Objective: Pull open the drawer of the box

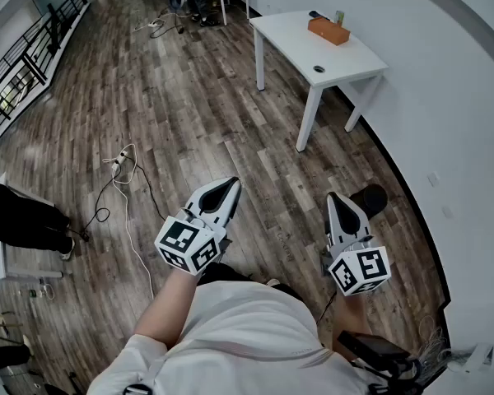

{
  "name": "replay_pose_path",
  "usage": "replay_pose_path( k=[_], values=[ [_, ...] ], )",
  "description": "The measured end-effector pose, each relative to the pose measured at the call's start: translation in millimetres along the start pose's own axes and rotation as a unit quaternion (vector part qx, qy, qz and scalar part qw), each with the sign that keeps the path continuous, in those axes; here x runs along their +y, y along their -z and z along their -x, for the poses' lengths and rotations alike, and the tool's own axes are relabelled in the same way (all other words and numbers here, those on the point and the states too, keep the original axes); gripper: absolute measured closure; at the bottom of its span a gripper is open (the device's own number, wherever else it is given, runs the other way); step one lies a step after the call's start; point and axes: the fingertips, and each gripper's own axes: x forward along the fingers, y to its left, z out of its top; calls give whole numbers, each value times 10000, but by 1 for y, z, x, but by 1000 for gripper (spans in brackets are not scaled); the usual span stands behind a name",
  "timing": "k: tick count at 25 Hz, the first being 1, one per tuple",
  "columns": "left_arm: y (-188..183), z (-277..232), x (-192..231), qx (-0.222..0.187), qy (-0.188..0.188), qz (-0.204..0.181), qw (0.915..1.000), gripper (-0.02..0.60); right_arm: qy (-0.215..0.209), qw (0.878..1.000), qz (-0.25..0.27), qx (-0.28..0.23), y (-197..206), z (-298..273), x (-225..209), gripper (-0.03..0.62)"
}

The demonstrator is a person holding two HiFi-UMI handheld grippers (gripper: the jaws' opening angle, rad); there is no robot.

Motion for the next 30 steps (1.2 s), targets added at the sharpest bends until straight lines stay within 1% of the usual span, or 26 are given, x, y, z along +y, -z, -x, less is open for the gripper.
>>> replay_pose_path(
  k=[4,8,12,15,20,23,26,30],
  values=[
    [-1,-15,11,-14,72,-48,10000,578,-28,9995,-295,68,18,-12,-6,592],
    [2,-35,37,-17,73,58,10000,577,22,9995,-271,189,24,-39,-17,592],
    [2,-70,73,-65,128,147,9998,577,124,9993,-141,310,25,-79,-37,592],
    [-9,-96,115,-148,198,176,9995,577,204,9992,-1,340,17,-130,-47,592],
    [-31,-130,202,-164,216,26,9996,578,199,9991,25,377,12,-227,-53,592],
    [-44,-138,258,-167,227,58,9996,577,262,9990,-22,366,6,-281,-43,592],
    [-57,-144,306,-230,220,123,9994,577,199,9991,96,352,0,-334,-27,592],
    [-60,-153,348,-274,172,302,9990,577,82,9986,228,477,1,-381,-16,592]
  ],
)
